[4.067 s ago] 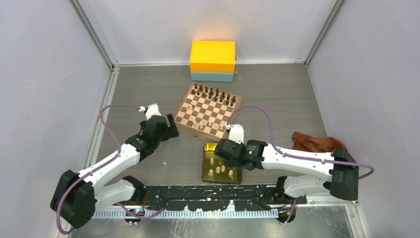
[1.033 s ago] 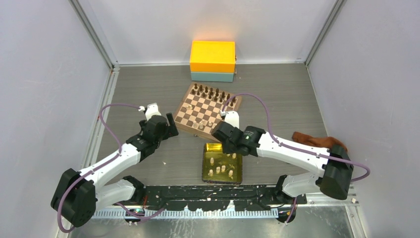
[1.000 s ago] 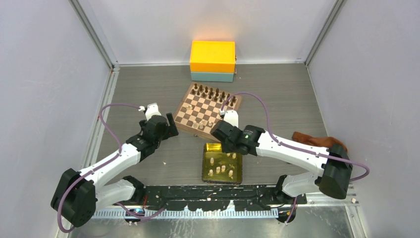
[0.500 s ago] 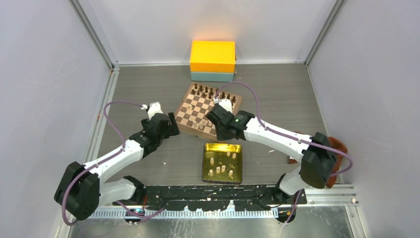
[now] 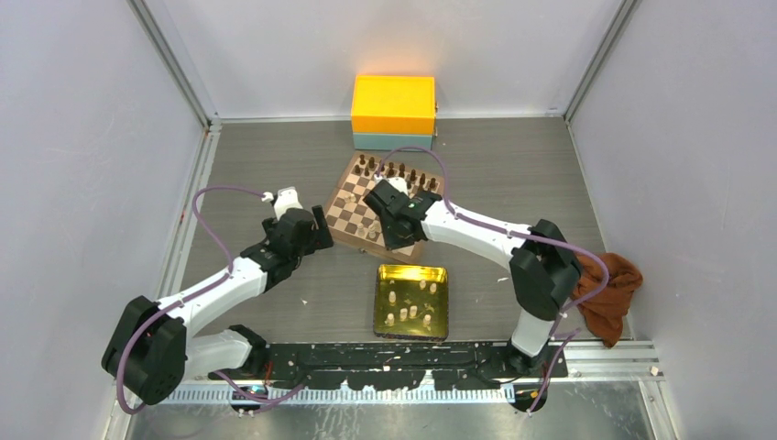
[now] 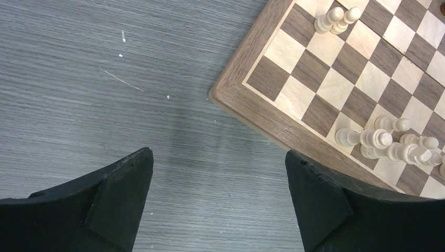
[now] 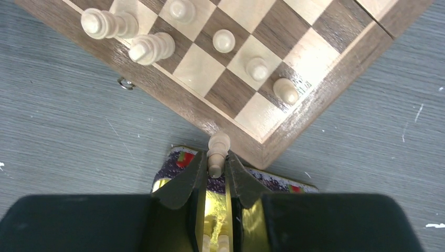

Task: Set up the chess pieces on the board
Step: Place the chess piece on the chessboard.

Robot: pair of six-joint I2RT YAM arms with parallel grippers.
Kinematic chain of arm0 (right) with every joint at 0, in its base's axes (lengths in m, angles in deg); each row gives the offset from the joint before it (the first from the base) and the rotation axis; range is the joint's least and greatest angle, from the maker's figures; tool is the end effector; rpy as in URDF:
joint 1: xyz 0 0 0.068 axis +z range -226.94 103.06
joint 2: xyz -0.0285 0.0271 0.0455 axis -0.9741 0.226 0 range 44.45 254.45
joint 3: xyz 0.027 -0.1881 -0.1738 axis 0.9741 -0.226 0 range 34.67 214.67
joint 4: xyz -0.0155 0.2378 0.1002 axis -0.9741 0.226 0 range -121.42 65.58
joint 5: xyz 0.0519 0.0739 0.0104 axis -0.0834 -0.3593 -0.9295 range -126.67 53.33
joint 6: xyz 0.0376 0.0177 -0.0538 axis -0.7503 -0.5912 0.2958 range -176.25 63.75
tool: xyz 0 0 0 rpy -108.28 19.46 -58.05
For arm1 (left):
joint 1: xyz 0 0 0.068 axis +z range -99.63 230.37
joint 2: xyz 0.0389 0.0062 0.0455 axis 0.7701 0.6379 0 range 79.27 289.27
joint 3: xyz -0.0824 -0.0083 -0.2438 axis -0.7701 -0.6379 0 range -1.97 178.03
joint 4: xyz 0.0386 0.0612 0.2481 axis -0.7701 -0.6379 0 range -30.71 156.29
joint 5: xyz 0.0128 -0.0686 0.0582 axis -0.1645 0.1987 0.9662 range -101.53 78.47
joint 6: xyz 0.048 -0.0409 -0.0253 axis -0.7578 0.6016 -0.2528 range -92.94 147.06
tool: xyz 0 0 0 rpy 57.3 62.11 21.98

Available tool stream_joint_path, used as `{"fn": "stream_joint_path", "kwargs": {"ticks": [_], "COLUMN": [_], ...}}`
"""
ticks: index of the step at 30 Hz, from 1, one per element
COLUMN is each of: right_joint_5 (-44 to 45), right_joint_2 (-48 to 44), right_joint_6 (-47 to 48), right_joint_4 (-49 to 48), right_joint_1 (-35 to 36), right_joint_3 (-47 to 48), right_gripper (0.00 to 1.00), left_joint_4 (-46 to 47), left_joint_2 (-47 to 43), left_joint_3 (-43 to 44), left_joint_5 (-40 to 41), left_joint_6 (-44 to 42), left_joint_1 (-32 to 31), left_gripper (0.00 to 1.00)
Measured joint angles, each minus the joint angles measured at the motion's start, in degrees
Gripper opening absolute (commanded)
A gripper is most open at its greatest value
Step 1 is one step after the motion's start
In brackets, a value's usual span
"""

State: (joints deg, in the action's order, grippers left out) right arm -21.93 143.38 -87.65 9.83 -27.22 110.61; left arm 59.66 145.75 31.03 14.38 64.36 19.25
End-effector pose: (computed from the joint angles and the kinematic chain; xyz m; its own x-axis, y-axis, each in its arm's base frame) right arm 0.2431 0.2654 0.2053 -0.8442 -0.2168 -0.4903 -0.2653 0.9637 0.0306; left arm 0.2263 -0.1087 0.1784 -0.5471 -0.3065 -0.7789 -0.1920 0.9517 -0.2396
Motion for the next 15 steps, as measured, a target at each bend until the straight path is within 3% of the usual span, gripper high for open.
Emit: {"fn": "stream_joint_path", "kwargs": {"ticks": [15], "right_joint_5": [-0.94], "right_joint_2": [8.17], "right_joint_6": [2.89], "right_joint_4": [-1.81], "right_joint_1": [-0.57], "right_joint_3": [6.54], "right_gripper": [0.01], "left_joint_4": [0.68], "left_joint_2": [0.0], "left_joint_3": [0.0], "left_joint_5": [-0.02], "left_joint_6": [0.0], "left_joint_1": [0.0], "left_gripper": [0.97]}}
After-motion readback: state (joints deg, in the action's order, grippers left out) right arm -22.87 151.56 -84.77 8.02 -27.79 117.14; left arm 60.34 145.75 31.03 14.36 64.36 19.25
